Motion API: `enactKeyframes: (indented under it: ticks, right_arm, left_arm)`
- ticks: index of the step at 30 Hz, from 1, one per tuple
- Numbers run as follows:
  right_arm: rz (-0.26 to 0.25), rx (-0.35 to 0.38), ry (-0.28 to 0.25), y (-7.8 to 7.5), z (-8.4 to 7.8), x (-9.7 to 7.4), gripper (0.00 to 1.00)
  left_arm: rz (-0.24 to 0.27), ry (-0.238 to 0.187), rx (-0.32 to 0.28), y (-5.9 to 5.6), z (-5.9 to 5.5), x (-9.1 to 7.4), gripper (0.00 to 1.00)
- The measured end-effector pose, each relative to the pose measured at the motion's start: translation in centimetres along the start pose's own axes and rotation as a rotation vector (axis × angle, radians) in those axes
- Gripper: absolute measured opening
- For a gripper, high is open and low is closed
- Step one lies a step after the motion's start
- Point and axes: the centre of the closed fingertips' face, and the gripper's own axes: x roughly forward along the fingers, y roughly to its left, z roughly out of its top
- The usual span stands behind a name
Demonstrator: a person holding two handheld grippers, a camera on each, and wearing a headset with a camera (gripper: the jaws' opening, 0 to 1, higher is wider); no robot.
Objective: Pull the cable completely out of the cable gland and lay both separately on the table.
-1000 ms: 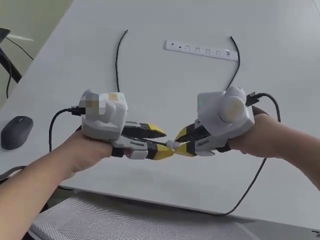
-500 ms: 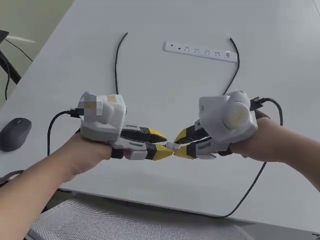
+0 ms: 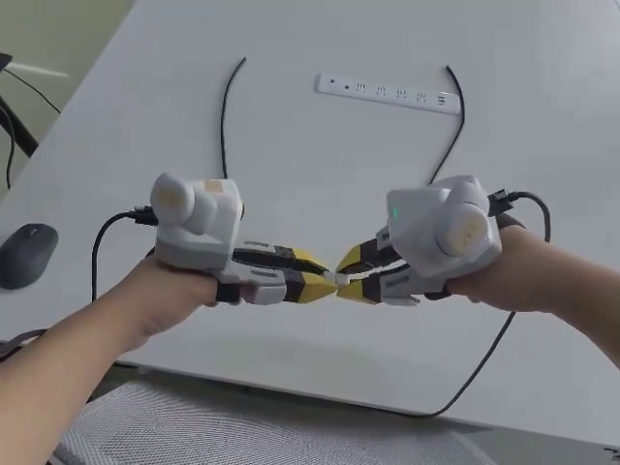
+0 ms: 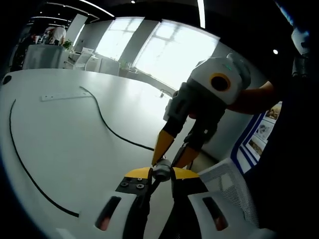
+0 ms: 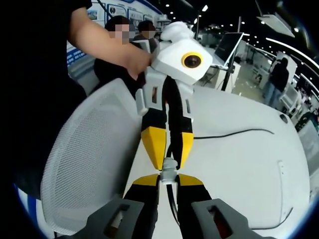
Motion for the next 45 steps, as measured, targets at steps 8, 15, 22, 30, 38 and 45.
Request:
enactKeyframes:
  ticks: [8, 15, 22, 30, 38, 45]
  right_arm:
    - [-0.002, 0.019, -0.019, -0.15, 0.17, -0.07, 0.07]
    - [-0.002, 0.034, -0.022, -0.14, 0.08, 0.01, 0.07]
    - [-0.002, 0.042, -0.026, -0.08, 0.03, -0.02, 0.07]
    - [-0.003, 0.055, -0.036, 0.0, -0.08, -0.11, 0.07]
    - [-0.006, 0.06, -0.051, 0.11, 0.03, -0.19, 0.07]
    - [-0.016, 0.012, -0.045, 0.28, 0.3, 0.16, 0.08]
  left_arm:
    - [-0.006, -0.007, 0.01, 0.0, 0.13, -0.07, 0.16]
    - [-0.015, -0.001, 0.021, -0.07, -0.02, 0.0, 0.18]
    - [-0.016, 0.001, 0.015, 0.06, -0.21, 0.09, 0.17]
    - [-0.02, -0.003, 0.012, 0.03, -0.36, 0.27, 0.17]
    - [-0.036, -0.024, -0.015, -0.11, -0.32, 0.13, 0.16]
    - [-0.016, 0.012, 0.013, -0.2, -0.34, -0.13, 0.15]
